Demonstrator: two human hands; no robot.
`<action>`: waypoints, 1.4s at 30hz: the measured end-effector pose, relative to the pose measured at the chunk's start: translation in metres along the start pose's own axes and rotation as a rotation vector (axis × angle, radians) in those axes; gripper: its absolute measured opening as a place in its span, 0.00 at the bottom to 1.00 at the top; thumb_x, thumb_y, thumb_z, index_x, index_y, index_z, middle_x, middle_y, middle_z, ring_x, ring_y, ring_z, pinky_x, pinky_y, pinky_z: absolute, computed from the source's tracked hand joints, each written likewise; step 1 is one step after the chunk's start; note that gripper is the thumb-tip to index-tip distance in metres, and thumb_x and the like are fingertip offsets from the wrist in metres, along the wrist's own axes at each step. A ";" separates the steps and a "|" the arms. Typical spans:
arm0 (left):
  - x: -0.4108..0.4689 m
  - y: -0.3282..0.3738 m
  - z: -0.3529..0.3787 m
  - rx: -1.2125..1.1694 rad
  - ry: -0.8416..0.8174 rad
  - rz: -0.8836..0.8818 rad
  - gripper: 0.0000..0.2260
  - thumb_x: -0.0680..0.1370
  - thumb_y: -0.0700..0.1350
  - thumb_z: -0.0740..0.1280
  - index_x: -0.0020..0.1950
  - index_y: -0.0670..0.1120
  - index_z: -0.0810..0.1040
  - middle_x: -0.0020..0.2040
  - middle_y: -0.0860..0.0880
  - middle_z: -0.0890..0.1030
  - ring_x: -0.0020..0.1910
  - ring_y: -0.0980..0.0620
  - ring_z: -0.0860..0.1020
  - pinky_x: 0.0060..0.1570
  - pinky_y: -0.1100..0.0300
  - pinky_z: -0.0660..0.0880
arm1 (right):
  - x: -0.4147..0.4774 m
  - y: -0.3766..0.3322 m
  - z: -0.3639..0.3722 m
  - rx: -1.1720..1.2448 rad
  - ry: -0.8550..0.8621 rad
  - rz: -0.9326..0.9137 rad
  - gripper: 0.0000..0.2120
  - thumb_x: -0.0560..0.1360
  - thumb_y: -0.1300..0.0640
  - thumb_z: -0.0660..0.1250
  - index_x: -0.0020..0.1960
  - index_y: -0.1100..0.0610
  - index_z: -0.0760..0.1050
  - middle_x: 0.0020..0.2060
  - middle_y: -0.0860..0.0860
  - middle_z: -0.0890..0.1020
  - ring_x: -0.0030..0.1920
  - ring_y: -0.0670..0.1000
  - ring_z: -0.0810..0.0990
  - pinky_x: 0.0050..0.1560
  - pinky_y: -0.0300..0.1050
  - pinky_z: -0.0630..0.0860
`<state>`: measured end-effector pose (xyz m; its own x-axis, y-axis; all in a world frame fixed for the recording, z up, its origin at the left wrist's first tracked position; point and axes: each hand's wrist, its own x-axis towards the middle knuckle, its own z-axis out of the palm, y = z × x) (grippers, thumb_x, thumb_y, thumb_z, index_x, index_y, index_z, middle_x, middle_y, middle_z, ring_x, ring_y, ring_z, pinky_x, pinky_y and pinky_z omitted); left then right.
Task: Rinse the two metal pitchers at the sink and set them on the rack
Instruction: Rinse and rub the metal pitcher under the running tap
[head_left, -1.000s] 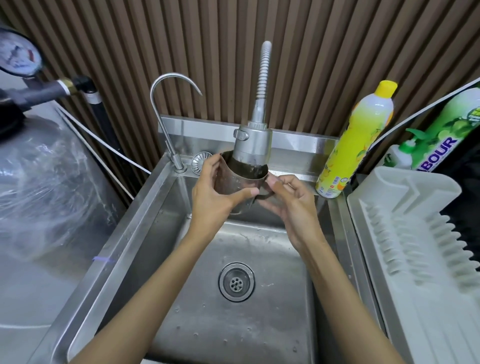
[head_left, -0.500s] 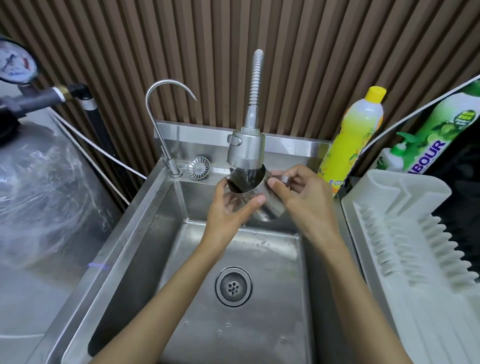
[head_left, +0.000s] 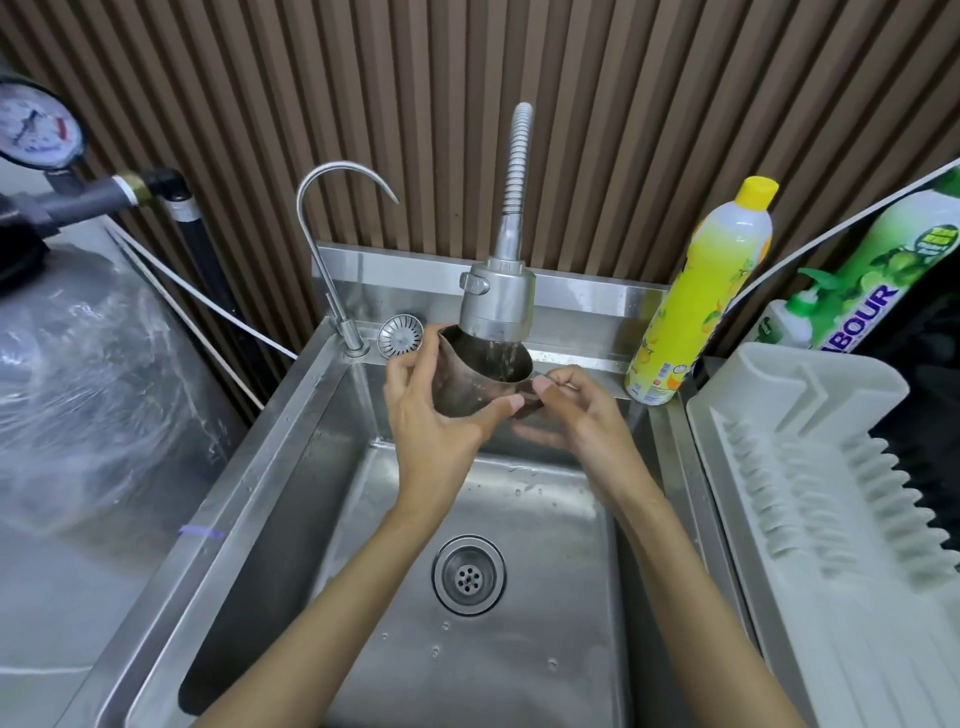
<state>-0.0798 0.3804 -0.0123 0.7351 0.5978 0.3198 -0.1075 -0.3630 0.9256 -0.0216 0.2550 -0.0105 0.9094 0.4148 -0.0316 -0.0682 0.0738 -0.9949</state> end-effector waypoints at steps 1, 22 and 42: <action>0.000 0.000 0.000 0.011 0.005 -0.036 0.40 0.61 0.48 0.80 0.69 0.53 0.67 0.56 0.51 0.68 0.56 0.62 0.69 0.54 0.83 0.60 | 0.000 -0.004 0.000 -0.045 0.031 -0.005 0.07 0.78 0.58 0.63 0.46 0.62 0.71 0.40 0.55 0.83 0.43 0.50 0.84 0.47 0.49 0.82; 0.009 -0.009 0.006 0.012 -0.022 0.089 0.38 0.60 0.41 0.80 0.64 0.57 0.66 0.56 0.61 0.69 0.57 0.75 0.68 0.57 0.79 0.62 | 0.008 0.010 0.002 0.291 -0.085 -0.016 0.10 0.78 0.66 0.60 0.39 0.57 0.66 0.63 0.55 0.77 0.63 0.56 0.76 0.67 0.53 0.70; 0.007 -0.009 0.014 -0.318 -0.232 -0.230 0.27 0.65 0.34 0.77 0.62 0.43 0.73 0.56 0.47 0.82 0.57 0.55 0.79 0.54 0.69 0.75 | -0.012 -0.039 0.008 -0.636 0.267 -0.243 0.07 0.74 0.57 0.68 0.43 0.55 0.70 0.49 0.44 0.80 0.47 0.46 0.80 0.50 0.40 0.76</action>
<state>-0.0647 0.3779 -0.0218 0.8903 0.4485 0.0784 -0.0975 0.0197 0.9950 -0.0329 0.2542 0.0295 0.9432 0.2120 0.2559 0.3259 -0.4388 -0.8374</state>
